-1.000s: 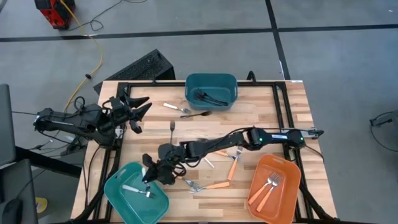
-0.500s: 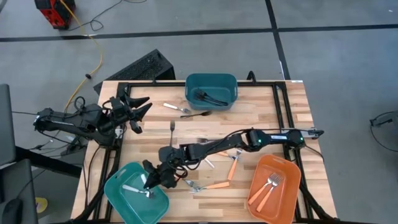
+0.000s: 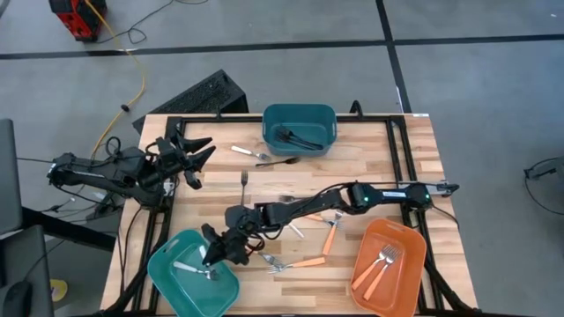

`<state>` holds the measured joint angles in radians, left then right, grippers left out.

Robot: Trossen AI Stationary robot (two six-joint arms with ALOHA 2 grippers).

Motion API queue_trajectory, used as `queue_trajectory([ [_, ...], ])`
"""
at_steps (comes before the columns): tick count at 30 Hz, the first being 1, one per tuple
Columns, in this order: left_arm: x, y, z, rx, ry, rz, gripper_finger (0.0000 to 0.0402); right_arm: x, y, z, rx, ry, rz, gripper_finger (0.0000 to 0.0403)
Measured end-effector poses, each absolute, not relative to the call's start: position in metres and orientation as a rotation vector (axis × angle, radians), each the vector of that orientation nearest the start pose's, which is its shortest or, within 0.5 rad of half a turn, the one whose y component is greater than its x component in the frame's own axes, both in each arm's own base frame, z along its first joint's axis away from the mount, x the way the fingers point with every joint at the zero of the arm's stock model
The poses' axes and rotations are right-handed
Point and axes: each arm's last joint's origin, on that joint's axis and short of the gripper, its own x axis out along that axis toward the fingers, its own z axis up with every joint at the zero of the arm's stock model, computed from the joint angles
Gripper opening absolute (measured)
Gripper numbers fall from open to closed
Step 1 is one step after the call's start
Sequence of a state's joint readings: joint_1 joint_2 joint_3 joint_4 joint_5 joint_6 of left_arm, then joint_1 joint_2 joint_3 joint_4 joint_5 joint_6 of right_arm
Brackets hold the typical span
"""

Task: Sort silverware by color (type)
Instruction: Put the white fork into the green blue bin

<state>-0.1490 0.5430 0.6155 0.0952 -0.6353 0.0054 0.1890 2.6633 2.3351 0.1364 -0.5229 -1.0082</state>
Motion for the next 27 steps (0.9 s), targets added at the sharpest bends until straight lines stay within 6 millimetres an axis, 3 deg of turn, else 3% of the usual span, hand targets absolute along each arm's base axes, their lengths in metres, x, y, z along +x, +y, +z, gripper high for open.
queue_trajectory([
  [5, 0.125, -0.001, 0.332, -0.057, -0.149, 0.485, 0.0118, 0.589, 0.124, 0.159, -0.829, -0.194, 0.746, 0.0059],
  [11, 0.125, -0.001, 0.331, -0.053, -0.141, 0.486, 0.0118, 0.592, 0.110, 0.165, -0.754, -0.188, 0.712, 0.0059],
  [17, 0.125, -0.001, 0.331, -0.052, -0.138, 0.486, 0.0118, 0.595, 0.108, 0.139, -0.681, -0.152, 0.728, 0.0059],
  [27, 0.125, -0.001, 0.330, -0.049, -0.129, 0.486, 0.0118, 0.596, 0.104, 0.140, -0.647, -0.156, 0.719, 0.0059],
])
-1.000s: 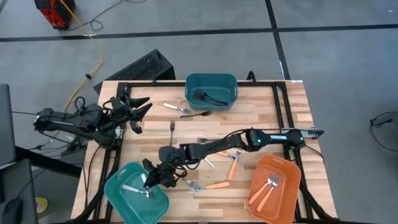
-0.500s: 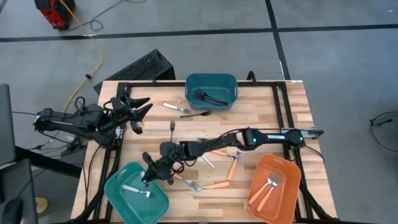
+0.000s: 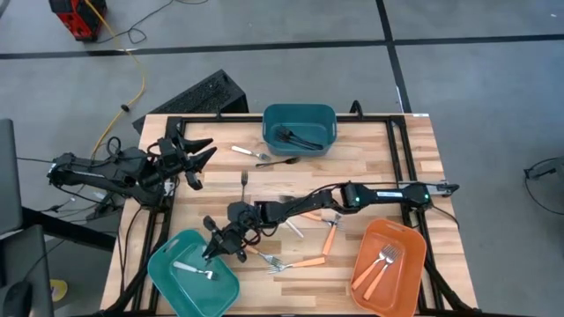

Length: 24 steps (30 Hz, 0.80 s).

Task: Sort silverware by color (type)
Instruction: Put the white fork into the green blue bin

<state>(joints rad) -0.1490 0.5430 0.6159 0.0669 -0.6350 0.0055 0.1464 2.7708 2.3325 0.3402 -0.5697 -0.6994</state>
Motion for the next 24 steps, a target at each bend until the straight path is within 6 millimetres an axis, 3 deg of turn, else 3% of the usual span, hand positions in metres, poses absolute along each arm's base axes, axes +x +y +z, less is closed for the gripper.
queue_trajectory([
  [8, 0.1254, -0.0014, 0.3300, -0.048, -0.127, 0.486, 0.0119, 0.5967, 0.1026, 0.1402, -0.620, -0.138, 0.707, 0.0061],
  [14, 0.1254, -0.0014, 0.3300, -0.047, -0.126, 0.486, 0.0118, 0.5971, 0.1006, 0.1402, -0.594, -0.125, 0.699, 0.0095],
  [24, 0.1254, -0.0014, 0.3300, -0.047, -0.126, 0.486, 0.0118, 0.5978, 0.0963, 0.1398, -0.560, -0.105, 0.692, 0.0091],
])
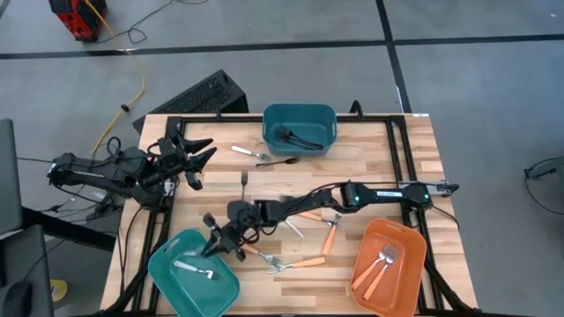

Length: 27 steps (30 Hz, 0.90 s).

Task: Sort silverware by color (type)
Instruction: Put the white fork into the green blue bin

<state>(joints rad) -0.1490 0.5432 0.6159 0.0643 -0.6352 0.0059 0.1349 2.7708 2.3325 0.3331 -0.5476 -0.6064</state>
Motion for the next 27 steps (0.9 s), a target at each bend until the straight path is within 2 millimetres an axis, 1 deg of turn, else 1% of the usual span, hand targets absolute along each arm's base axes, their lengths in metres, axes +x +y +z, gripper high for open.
queue_trajectory([
  [10, 0.125, -0.001, 0.330, -0.051, -0.127, 0.485, 0.0119, 0.598, 0.096, 0.140, -0.564, -0.101, 0.681, 0.0097],
  [14, 0.125, -0.001, 0.330, -0.052, -0.128, 0.485, 0.0118, 0.598, 0.096, 0.140, -0.566, -0.096, 0.669, 0.0114],
  [18, 0.125, -0.001, 0.330, -0.068, -0.132, 0.486, 0.0118, 0.599, 0.095, 0.143, -0.574, -0.081, 0.621, 0.0144],
  [20, 0.125, -0.001, 0.330, -0.089, -0.136, 0.502, 0.0119, 0.598, 0.093, 0.151, -0.579, -0.065, 0.580, 0.0161],
  [21, 0.125, 0.000, 0.330, -0.101, -0.138, 0.521, 0.0119, 0.598, 0.091, 0.159, -0.580, -0.050, 0.561, 0.0170],
  [24, 0.124, 0.001, 0.329, -0.140, -0.140, 0.602, 0.0118, 0.592, 0.085, 0.191, -0.627, 0.024, 0.514, 0.0195],
  [27, 0.123, 0.003, 0.326, -0.133, -0.119, 0.647, 0.0119, 0.577, 0.075, 0.231, -0.672, 0.140, 0.489, 0.0214],
])
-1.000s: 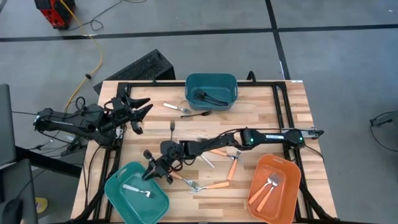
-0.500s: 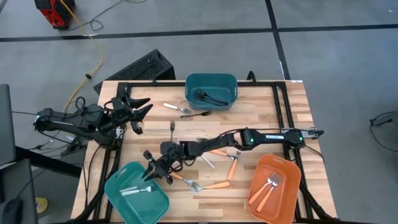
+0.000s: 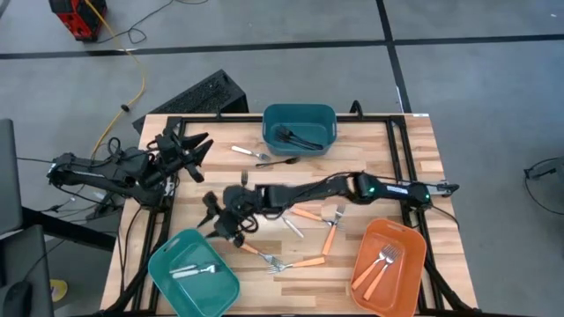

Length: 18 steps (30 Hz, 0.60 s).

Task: Sort silverware by color (type)
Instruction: Put the white fork into the green blue bin

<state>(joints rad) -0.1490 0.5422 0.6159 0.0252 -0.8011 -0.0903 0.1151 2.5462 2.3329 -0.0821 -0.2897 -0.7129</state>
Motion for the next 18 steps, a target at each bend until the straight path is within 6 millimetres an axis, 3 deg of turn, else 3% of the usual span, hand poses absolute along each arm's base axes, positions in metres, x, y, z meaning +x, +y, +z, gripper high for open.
queue_trajectory([
  [7, 0.122, 0.002, 0.325, -0.108, -0.067, 0.642, 0.0135, 0.525, 0.030, 0.310, -0.680, 0.441, 0.424, 0.0218],
  [13, 0.127, 0.010, 0.321, -0.084, 0.032, 0.674, 0.0163, 0.470, -0.025, 0.354, -0.662, 0.703, 0.322, 0.0209],
  [18, 0.148, 0.029, 0.307, -0.068, 0.182, 0.665, 0.0170, 0.424, -0.064, 0.386, -0.553, 0.830, 0.242, 0.0204],
])
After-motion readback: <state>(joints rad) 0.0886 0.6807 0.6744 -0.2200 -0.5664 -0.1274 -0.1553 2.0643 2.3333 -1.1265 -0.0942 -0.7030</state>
